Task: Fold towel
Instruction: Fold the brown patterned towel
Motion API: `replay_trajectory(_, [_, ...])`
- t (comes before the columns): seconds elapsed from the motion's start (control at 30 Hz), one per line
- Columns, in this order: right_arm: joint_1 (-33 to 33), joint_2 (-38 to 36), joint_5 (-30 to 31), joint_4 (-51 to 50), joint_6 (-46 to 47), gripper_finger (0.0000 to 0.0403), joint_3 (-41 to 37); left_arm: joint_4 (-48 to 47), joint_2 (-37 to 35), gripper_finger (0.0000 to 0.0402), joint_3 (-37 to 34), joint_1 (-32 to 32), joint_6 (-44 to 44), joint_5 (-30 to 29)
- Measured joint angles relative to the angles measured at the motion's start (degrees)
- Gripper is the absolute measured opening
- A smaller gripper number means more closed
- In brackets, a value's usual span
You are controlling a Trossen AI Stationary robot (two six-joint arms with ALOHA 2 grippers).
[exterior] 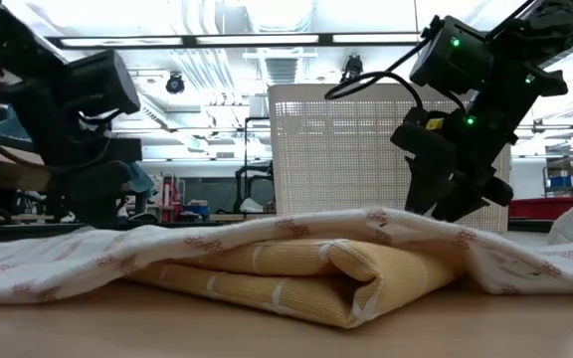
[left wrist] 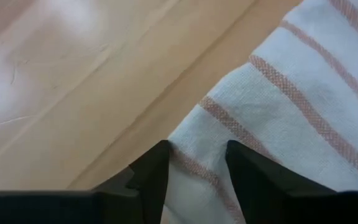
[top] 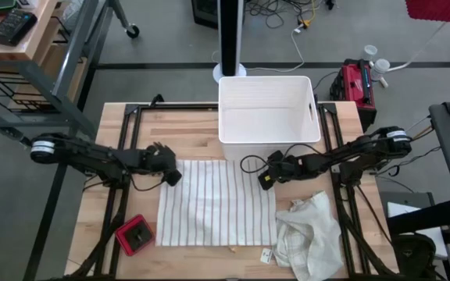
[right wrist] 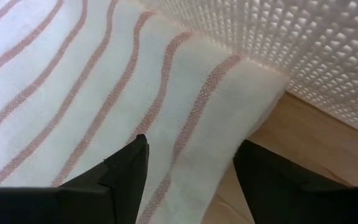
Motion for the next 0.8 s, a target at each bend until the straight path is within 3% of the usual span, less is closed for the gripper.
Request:
replay_trajectory(0.13, [0.00, 0.00, 0.02, 0.00, -0.02, 0.0218, 0.00, 1.77, -0.08, 0.0110, -1.78, -0.14, -1.46, -0.07])
replay_trajectory(0.23, [0.00, 0.00, 0.02, 0.00, -0.02, 0.0213, 0.00, 1.65, -0.08, 0.0039, -1.98, -1.01, -1.85, -0.09])
replay_trajectory(0.3, [0.00, 0.00, 0.02, -0.04, -0.02, 0.0213, 0.00, 1.20, -0.35, 0.0013, -1.51, -1.93, -2.06, -0.08])
replay_trajectory(0.57, [0.00, 0.02, 0.27, -0.11, -0.39, 0.0207, -0.01, 0.23, -1.00, 0.0003, 2.24, -7.44, -0.72, -1.82])
replay_trajectory(0.8, [-1.47, 3.24, -2.30, 0.46, -0.86, 0.0137, 0.40, -0.32, -0.37, 0.0001, 4.26, -11.31, -1.03, -2.50])
